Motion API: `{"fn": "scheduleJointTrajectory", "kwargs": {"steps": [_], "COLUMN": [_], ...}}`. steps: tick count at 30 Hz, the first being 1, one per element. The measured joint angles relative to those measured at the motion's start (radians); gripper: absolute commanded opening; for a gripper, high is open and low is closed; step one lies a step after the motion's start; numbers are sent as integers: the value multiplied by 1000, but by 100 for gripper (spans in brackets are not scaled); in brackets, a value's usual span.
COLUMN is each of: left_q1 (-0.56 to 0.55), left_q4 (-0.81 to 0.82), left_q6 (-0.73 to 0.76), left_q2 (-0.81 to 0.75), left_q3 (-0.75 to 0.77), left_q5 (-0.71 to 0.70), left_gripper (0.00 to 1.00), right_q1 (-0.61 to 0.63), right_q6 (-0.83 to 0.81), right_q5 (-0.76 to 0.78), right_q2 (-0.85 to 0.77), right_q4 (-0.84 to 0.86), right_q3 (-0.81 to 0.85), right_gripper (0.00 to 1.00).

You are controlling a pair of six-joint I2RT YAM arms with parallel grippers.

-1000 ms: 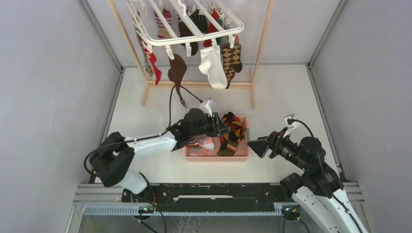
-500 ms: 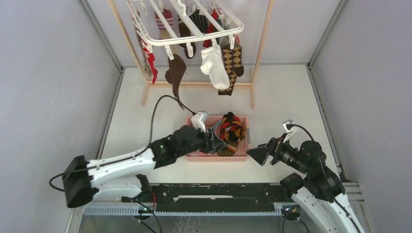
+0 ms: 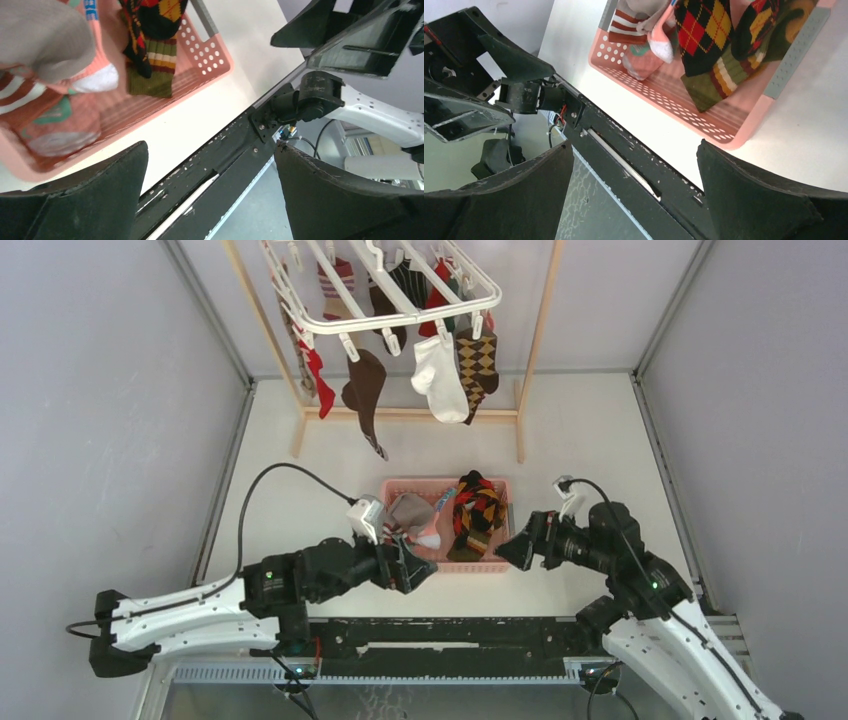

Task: Remove the socks clipped to the hanger
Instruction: Place the sock in the bin, then adjust the sock in the bin.

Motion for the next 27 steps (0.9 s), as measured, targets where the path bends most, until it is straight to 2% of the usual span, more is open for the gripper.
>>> {"fn": "scheduleJointTrajectory", "kwargs": {"steps": [12,19,22,27], "left_q1": [-8,15,100,317], "left_q4": [-207,-295,-288,-217], "left_q6": [-34,-28,-6,57], "left_q2": [-77,-77,-72,5], "left_q3": [1,3,3,3], "left_q5": [-139,-209,-190,-67], "left_gripper": [100,100,100,100], "right_q1": [90,92,90,70], "right_q6": [-93,-163,-190,-226], "right_q5": [165,235,253,267], "right_q2": [444,680,767,935], "right_q4": [69,158,187,271], "right_q3": [294,337,354,438], "right_gripper": [100,100,100,100]}}
